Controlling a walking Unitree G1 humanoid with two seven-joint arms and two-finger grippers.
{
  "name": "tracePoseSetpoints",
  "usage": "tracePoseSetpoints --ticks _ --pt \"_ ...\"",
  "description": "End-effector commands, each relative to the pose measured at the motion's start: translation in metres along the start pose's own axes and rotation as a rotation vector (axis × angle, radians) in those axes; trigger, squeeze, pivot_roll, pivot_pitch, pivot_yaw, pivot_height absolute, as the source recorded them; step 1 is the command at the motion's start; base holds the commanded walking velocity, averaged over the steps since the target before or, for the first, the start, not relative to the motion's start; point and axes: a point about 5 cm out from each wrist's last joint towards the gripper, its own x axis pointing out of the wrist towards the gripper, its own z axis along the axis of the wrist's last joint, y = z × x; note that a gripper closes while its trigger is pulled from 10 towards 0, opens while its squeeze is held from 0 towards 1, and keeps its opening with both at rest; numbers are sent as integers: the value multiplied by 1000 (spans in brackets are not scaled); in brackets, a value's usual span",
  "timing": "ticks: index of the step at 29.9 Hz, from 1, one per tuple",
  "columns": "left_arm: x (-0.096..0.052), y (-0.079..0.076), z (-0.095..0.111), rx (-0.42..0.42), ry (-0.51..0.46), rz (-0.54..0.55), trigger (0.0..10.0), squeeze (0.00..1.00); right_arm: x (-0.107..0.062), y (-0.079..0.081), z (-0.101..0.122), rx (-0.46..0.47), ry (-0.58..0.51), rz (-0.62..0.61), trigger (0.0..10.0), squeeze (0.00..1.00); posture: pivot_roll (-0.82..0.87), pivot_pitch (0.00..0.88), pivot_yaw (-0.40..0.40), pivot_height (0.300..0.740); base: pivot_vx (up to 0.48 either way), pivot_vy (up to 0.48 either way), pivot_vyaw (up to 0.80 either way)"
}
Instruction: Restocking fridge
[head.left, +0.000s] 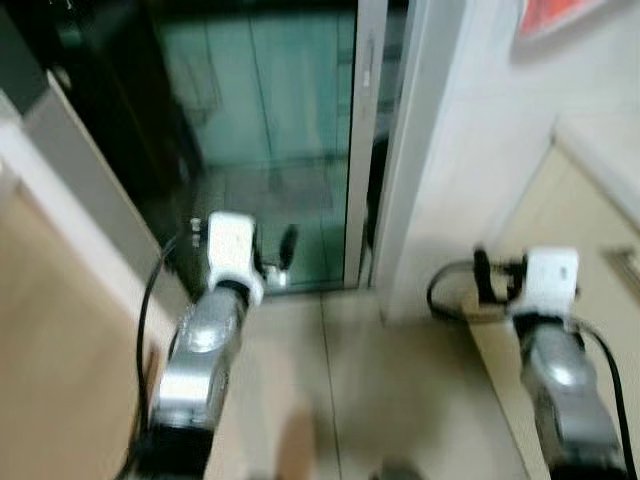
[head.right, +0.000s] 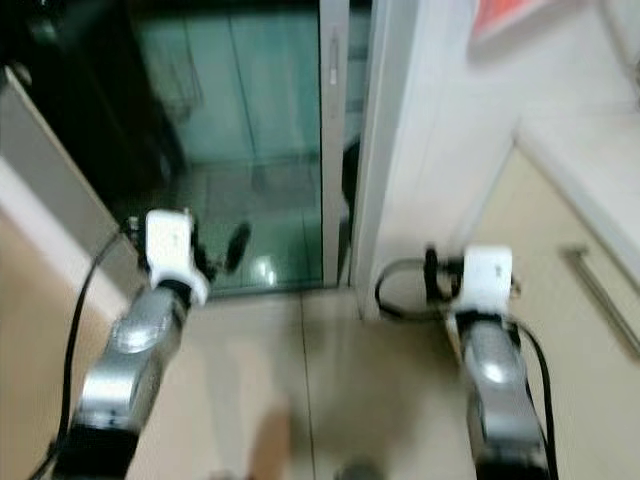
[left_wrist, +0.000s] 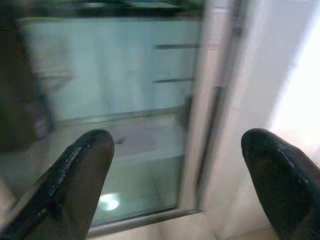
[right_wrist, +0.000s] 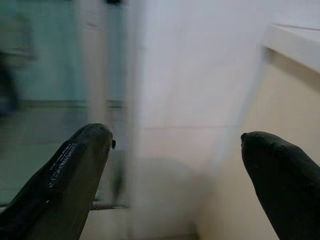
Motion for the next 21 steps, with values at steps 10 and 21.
tracePoseSetpoints --ticks 10,21 --pt "-7 16 1 56 19 68 10000 0 8 7 1 -1 -18 47 10000 463 -153 8 21 740 0 0 0" --pt "2 9 2 38 28 6 10000 0 -2 5 -11 3 20 -22 10000 494 -172 0 32 740 0 0 0"
